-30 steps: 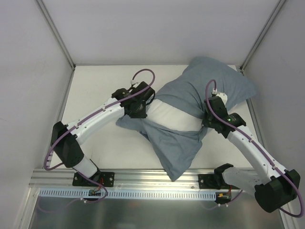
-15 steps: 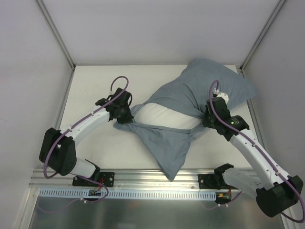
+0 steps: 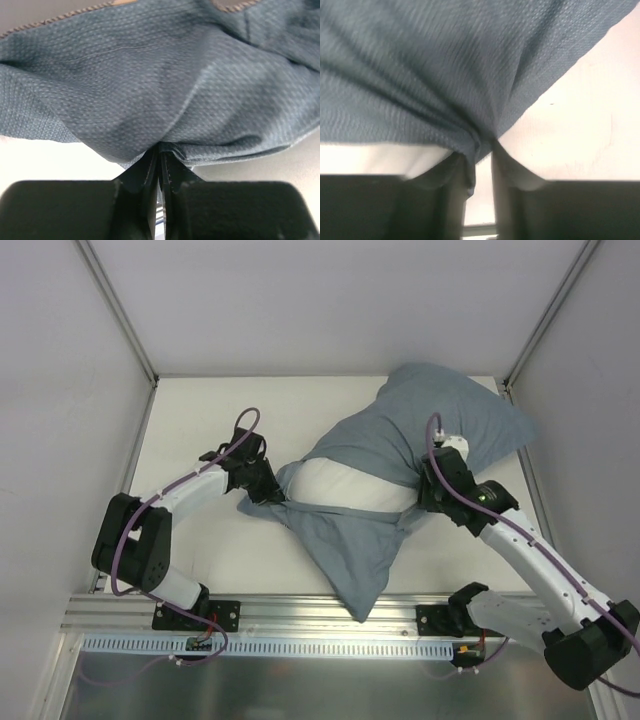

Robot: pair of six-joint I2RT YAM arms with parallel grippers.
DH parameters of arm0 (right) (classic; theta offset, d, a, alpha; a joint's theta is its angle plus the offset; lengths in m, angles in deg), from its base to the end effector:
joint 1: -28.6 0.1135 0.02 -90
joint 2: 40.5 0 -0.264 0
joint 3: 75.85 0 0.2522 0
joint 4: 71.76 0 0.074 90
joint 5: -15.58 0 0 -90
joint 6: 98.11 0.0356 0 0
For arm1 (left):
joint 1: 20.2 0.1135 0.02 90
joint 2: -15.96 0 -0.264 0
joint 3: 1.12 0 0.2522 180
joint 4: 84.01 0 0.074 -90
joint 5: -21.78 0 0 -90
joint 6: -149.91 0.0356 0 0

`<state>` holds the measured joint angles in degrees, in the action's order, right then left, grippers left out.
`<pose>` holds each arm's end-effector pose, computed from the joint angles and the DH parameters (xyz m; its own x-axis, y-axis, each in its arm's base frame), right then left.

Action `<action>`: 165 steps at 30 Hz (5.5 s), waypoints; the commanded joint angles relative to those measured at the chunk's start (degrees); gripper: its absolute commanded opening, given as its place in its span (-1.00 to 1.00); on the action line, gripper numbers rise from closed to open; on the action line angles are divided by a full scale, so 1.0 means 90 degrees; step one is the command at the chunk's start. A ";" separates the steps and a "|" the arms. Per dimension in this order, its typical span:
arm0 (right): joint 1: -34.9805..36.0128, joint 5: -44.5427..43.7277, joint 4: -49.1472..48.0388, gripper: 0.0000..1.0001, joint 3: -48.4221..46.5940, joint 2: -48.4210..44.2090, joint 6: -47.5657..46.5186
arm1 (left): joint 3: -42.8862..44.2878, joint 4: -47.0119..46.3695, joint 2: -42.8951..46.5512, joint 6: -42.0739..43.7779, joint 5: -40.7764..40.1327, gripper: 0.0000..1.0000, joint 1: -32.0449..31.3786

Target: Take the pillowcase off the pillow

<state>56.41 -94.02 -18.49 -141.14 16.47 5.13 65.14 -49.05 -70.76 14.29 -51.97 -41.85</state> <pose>0.1840 0.0836 0.2954 -0.6608 -0.1046 -0.7432 -0.0803 0.9944 -0.0686 0.2776 -0.1209 0.1998 -0.8939 -0.3834 -0.2323 -0.1960 0.8002 -0.5668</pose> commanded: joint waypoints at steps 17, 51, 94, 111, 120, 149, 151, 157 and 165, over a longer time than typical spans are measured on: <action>0.3941 -0.1027 0.0513 0.90 -0.4733 0.4146 -0.1285 | -0.0070 0.0087 0.0699 0.0343 -0.0146 -1.00 0.0071; 0.1041 -0.0129 -0.1001 -0.99 -0.2684 0.1922 0.0757 | -0.1125 -0.0304 0.1383 0.0412 -0.0067 -1.00 0.0081; -0.0307 -0.0128 -0.0952 -0.99 -0.3854 0.2272 0.1449 | 0.1853 0.0614 0.1510 0.0784 -0.0447 0.86 -0.2201; -0.0297 0.0049 -0.0542 -0.99 -0.4723 0.2791 0.1089 | 0.2771 -0.1299 -0.1028 0.0490 -0.0253 0.90 -0.3892; -0.0317 0.0117 -0.0435 -0.99 -0.4948 0.2937 0.0883 | 0.2703 -0.1856 -0.1556 0.0295 -0.0272 -0.23 -0.4235; -0.1957 0.0351 -0.0142 -0.99 -0.6794 0.3455 0.1762 | -0.0480 -0.2247 0.0211 0.0292 0.0476 -1.00 -0.4284; -0.2113 0.0390 -0.0141 -0.98 -0.6784 0.3475 0.1772 | -0.0616 -0.2189 0.0328 0.0537 0.0781 -1.00 -0.4323; -0.2445 0.0614 -0.0132 -0.99 -0.6600 0.3669 0.1859 | -0.1466 -0.1837 0.1236 0.0598 0.0569 -1.00 -0.4430; -0.2757 0.1092 -0.0239 -0.99 -0.6442 0.3650 0.1996 | -0.1896 -0.1622 0.0857 0.0314 0.0117 -1.00 -0.4411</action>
<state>37.31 -77.87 -10.95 -197.53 50.15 21.96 52.28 -77.18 -59.29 16.87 -55.38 -79.88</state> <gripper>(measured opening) 0.053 0.006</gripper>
